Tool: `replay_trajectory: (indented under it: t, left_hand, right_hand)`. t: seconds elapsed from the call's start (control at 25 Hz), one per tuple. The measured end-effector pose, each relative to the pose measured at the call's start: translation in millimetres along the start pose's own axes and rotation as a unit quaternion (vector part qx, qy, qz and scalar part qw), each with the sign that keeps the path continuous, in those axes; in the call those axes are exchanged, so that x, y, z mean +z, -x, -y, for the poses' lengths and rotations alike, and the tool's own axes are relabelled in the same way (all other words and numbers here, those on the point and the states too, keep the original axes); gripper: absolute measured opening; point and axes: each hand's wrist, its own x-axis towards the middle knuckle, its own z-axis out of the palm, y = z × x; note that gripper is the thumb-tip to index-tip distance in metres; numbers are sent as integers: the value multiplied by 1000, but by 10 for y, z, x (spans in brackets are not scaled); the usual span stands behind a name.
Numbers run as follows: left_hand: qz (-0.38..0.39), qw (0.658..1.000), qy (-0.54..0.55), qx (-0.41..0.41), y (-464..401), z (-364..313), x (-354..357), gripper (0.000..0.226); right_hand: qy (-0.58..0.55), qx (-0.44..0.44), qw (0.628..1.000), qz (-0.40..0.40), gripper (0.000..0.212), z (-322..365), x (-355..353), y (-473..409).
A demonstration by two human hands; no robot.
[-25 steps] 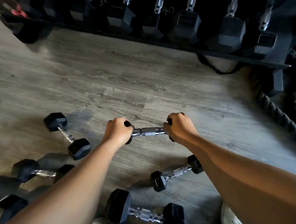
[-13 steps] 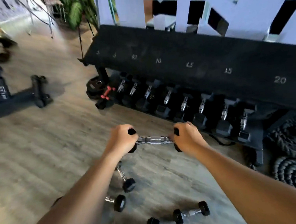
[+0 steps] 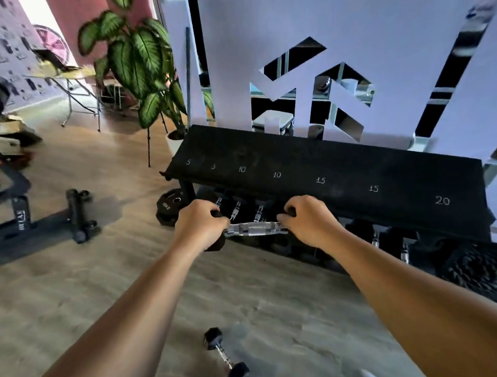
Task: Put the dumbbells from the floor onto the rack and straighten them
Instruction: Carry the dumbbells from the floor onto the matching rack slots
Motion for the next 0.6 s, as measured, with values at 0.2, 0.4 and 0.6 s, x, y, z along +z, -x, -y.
replay_trajectory:
  t: [0.2, 0.4, 0.6]
  left_hand:
    - [-1, 1000, 20, -21, -513, 66, 106, 24]
    - [-7, 999, -7, -44, -1375, 11, 350, 14]
    - [-29, 996, 9, -82, -2391, -125, 507, 15]
  right_hand:
    - [12, -13, 1000, 4, 32, 11, 50, -540]
    - [16, -41, 999, 24, 28, -159, 123, -1620]
    - [25, -82, 995, 48, 23, -255, 104, -2910]
